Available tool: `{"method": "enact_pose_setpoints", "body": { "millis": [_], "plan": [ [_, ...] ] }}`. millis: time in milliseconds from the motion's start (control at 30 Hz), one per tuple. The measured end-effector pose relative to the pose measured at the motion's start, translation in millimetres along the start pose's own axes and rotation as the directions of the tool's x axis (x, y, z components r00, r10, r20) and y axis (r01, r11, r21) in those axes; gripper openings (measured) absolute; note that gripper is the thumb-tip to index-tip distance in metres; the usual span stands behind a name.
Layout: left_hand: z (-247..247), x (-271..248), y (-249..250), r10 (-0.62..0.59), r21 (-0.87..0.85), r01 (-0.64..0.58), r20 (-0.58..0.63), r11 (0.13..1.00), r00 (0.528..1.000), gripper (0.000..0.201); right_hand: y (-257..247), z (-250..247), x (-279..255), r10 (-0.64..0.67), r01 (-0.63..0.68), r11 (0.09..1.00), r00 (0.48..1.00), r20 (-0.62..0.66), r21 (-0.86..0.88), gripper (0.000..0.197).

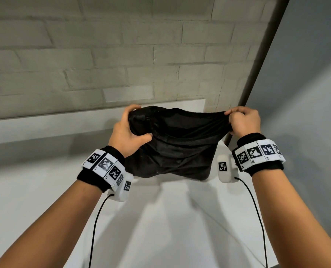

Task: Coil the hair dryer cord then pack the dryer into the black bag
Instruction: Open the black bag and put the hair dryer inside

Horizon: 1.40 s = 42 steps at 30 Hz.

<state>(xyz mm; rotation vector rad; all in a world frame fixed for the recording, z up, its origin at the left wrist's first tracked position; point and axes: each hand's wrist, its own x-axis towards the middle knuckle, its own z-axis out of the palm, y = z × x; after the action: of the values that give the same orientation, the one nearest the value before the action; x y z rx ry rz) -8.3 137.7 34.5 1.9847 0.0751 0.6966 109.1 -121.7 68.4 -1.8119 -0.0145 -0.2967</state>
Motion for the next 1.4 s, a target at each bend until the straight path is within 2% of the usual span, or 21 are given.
{"method": "enact_pose_setpoints", "body": {
  "millis": [67,167,267,367,433,533,600,667,767,833,967,1100,1300,1400],
  "plan": [
    [0,-3,-4,-0.016,-0.053,0.016,0.0,0.999,1.0,0.074,6,-3,4,0.017,-0.017,1.0,0.999,0.039,0.023,0.035],
    [0,-4,-8,-0.005,-0.103,0.003,-0.013,0.995,1.0,0.067,15,-2,8,-0.022,0.021,0.999,0.999,0.035,0.039,0.035],
    [2,-6,-12,-0.006,-0.107,0.004,-0.011,0.994,1.0,0.065,24,1,7,-0.177,0.175,0.97,0.984,0.002,-0.167,0.032],
    [2,-10,-15,-0.015,-0.105,0.013,-0.013,0.994,1.0,0.065,28,6,1,-0.224,0.225,0.864,0.973,0.056,-0.451,0.029],
    [1,-11,-17,-0.021,-0.102,0.018,-0.03,0.995,0.999,0.066,22,14,-11,-0.212,0.229,0.748,0.972,0.102,-0.623,0.03],
    [1,-13,-20,-0.019,-0.097,0.015,-0.045,0.995,0.999,0.064,3,34,-36,-0.352,0.372,0.614,0.918,0.18,-0.696,0.031],
    [2,-15,-21,-0.027,-0.097,0.023,-0.042,0.995,0.999,0.061,-11,52,-58,-0.453,0.525,0.576,0.843,0.289,-0.627,0.029],
    [4,-16,-23,-0.031,-0.102,0.027,-0.045,0.994,0.998,0.062,-21,71,-80,-0.51,0.655,0.616,0.755,0.413,-0.437,0.031],
    [3,-19,-26,-0.038,-0.129,0.034,-0.032,0.991,0.999,0.061,-31,92,-105,-0.503,0.678,0.719,0.66,0.558,-0.153,0.038],
    [2,-20,-27,-0.045,-0.159,0.041,-0.022,0.986,0.999,0.06,-33,103,-113,-0.472,0.687,0.712,0.618,0.629,-0.141,0.045],
    [1,-20,-27,-0.016,-0.166,0.013,-0.017,0.986,1.0,0.059,-32,115,-113,-0.453,0.696,0.698,0.611,0.649,-0.168,0.036],
    [0,-21,-30,0.046,-0.123,-0.047,-0.012,0.991,0.999,0.06,-32,119,-111,-0.467,0.646,0.758,0.632,0.619,-0.089,0.025],
    [-6,-19,-24,0.274,0.009,-0.274,-0.018,0.962,0.961,0.039,-32,120,-118,-0.522,0.668,0.744,0.604,0.603,-0.026,0.037],
    [-5,-20,-26,0.293,0.046,-0.291,-0.047,0.956,0.955,0.041,-35,120,-121,-0.546,0.671,0.741,0.609,0.575,-0.007,0.04]
  ]
}}
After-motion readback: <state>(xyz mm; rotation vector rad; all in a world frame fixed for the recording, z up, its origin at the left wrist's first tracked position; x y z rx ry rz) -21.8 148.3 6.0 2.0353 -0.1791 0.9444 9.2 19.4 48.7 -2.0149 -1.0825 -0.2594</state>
